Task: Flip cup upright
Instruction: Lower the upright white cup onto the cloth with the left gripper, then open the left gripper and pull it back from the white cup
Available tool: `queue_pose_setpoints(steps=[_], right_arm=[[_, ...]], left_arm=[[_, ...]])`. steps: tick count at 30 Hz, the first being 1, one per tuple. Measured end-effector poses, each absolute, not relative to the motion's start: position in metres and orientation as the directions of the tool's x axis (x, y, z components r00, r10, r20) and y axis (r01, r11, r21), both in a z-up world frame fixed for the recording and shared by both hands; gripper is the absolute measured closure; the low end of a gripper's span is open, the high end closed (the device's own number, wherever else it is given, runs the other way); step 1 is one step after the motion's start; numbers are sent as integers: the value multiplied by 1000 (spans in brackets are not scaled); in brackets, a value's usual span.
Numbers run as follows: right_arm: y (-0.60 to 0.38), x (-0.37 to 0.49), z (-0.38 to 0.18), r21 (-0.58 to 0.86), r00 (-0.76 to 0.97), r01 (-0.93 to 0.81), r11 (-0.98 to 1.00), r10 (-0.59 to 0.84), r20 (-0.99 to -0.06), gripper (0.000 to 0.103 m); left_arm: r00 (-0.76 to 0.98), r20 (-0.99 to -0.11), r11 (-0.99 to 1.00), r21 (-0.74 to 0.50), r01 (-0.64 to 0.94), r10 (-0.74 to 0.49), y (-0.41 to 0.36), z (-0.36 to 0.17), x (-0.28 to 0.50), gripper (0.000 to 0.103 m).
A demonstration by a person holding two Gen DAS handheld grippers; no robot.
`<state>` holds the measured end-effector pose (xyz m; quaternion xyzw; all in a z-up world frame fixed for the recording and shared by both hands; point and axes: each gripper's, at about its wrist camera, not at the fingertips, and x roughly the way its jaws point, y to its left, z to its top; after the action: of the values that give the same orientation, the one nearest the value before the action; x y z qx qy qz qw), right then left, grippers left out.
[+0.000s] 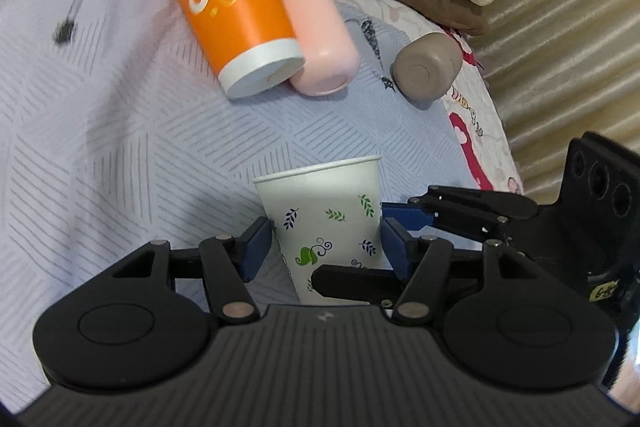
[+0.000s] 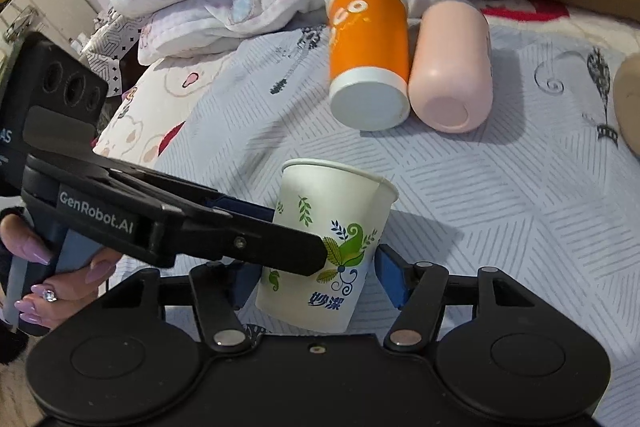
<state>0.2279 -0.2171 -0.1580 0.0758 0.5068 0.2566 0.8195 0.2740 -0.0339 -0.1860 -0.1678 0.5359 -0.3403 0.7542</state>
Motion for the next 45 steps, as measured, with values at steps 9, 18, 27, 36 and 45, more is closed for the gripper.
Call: queue_pose_setpoints(steps=[9, 18, 27, 36, 45], right_arm=[[-194, 212, -148, 166, 523, -466, 869, 422, -740, 36], [-168, 200, -170, -130, 730, -486, 864, 319, -604, 36], [-169, 197, -174, -160, 766, -475, 865, 317, -559, 36], [-165, 190, -181, -223, 781, -483, 847, 302, -547, 36], [-166, 193, -178, -176, 748, -481, 859, 298, -593, 27]], left_arm=[[389, -702, 786, -412, 461, -596, -41, -161, 253, 44], [552, -673, 833, -178, 524, -492, -57, -159, 237, 44], [575, -652, 837, -179, 518, -495, -55, -160, 235, 44], [578, -661, 845, -167, 508, -478, -58, -163, 231, 44], [546, -696, 853, -191, 486, -467, -58, -162, 230, 32]])
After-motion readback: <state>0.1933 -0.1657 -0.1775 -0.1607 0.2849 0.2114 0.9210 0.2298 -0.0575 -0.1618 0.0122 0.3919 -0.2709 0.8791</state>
